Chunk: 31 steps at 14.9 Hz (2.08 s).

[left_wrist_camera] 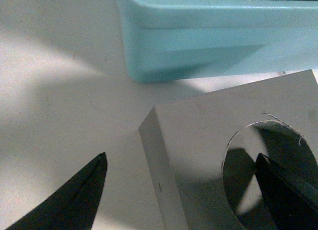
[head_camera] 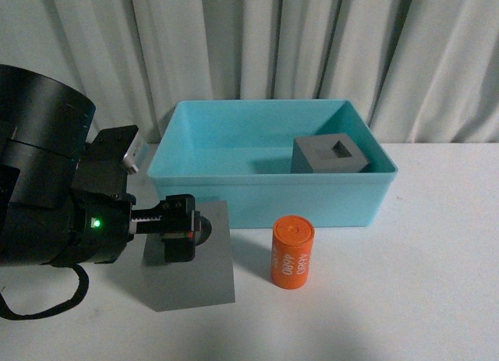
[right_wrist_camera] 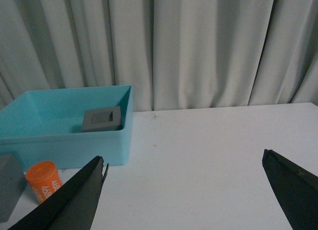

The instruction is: Place gray and orange parts in blue box

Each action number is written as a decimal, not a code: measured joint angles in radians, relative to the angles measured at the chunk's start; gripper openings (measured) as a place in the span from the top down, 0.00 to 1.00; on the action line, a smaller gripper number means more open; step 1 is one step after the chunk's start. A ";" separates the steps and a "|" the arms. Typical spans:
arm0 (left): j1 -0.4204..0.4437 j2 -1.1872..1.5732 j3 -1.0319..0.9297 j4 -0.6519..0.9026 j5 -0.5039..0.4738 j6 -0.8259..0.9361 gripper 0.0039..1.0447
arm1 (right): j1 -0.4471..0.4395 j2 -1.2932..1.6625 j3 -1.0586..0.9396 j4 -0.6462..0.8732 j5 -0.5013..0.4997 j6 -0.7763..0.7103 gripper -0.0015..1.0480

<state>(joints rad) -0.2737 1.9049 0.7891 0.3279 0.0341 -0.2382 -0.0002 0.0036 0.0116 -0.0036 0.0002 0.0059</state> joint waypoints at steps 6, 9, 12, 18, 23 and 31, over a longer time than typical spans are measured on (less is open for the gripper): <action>-0.003 -0.008 -0.005 0.011 0.008 -0.003 0.56 | 0.000 0.000 0.000 0.000 0.000 0.000 0.06; 0.014 -0.067 -0.050 -0.013 0.008 -0.006 0.76 | 0.000 0.000 0.000 0.000 0.000 0.000 0.06; 0.047 -0.146 -0.093 -0.072 0.005 -0.023 0.79 | 0.000 0.000 0.000 0.000 0.000 0.000 0.06; 0.120 -0.435 -0.113 -0.214 0.010 -0.080 0.80 | 0.000 0.000 0.000 0.000 0.000 0.000 0.06; 0.019 -0.094 0.378 -0.206 -0.035 -0.067 0.81 | 0.000 0.000 0.000 0.000 0.000 0.000 0.06; 0.016 -0.026 0.380 -0.197 -0.070 -0.052 0.81 | 0.000 0.000 0.000 0.000 0.000 0.000 0.06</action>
<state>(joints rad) -0.2581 1.8790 1.1687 0.1307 -0.0357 -0.2905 -0.0002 0.0036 0.0116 -0.0036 0.0002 0.0059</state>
